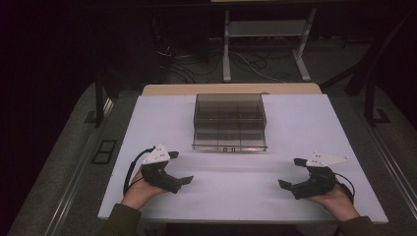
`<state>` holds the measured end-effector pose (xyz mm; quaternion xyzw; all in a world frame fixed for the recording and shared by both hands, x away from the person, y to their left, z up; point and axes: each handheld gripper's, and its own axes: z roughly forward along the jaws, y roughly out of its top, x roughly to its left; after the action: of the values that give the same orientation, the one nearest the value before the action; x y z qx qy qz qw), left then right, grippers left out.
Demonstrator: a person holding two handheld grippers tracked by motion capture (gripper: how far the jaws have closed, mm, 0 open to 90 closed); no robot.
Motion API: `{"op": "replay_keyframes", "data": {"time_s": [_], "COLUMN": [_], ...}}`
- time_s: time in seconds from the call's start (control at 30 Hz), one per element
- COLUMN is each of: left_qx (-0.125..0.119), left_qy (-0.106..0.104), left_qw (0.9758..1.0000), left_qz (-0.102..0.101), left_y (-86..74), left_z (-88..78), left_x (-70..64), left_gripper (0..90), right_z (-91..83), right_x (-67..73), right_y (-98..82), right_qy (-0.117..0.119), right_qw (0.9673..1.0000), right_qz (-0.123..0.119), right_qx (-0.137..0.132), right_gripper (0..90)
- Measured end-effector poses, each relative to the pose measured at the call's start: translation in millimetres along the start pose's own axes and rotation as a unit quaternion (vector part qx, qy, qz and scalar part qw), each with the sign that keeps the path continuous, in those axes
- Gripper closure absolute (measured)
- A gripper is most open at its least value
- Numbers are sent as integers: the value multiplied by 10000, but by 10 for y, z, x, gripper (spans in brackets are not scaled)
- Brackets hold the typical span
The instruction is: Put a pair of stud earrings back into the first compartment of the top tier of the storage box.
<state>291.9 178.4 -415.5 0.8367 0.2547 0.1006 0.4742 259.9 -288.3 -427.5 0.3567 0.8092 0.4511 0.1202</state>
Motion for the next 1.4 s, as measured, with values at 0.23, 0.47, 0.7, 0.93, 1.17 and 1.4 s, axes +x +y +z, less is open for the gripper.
{"op": "replay_keyframes", "data": {"time_s": [0.23, 0.47, 0.7, 0.93, 1.17, 1.4], "left_qx": [-61, -67, -6, 66, 214, 445], "left_qy": [65, 166, 328, 248, 89, -74], "left_qw": [10000, 9998, 9994, 9996, 9996, 9990], "left_qz": [-5, -45, -82, -119, -142, -11], "left_y": [16, 10, -43, -93, -143, -162], "left_z": [-39, -102, -176, -198, -180, -142], "left_x": [27, 76, 130, 181, 201, 179], "left_gripper": [0, 12, 85, 237, 388, 492], "right_z": [0, 16, 19, 11, 14, 15], "right_x": [0, -10, -7, -15, -12, -12], "right_y": [4, 9, 8, 4, 3, -1], "right_qy": [-2, -11, -3, 16, 16, 28], "right_qw": [10000, 10000, 10000, 10000, 10000, 10000], "right_qz": [12, 8, -8, 12, -5, -5], "right_qx": [-17, -9, -1, -20, -6, -3], "right_gripper": [4, 4, 4, 4, 4, 4]}}
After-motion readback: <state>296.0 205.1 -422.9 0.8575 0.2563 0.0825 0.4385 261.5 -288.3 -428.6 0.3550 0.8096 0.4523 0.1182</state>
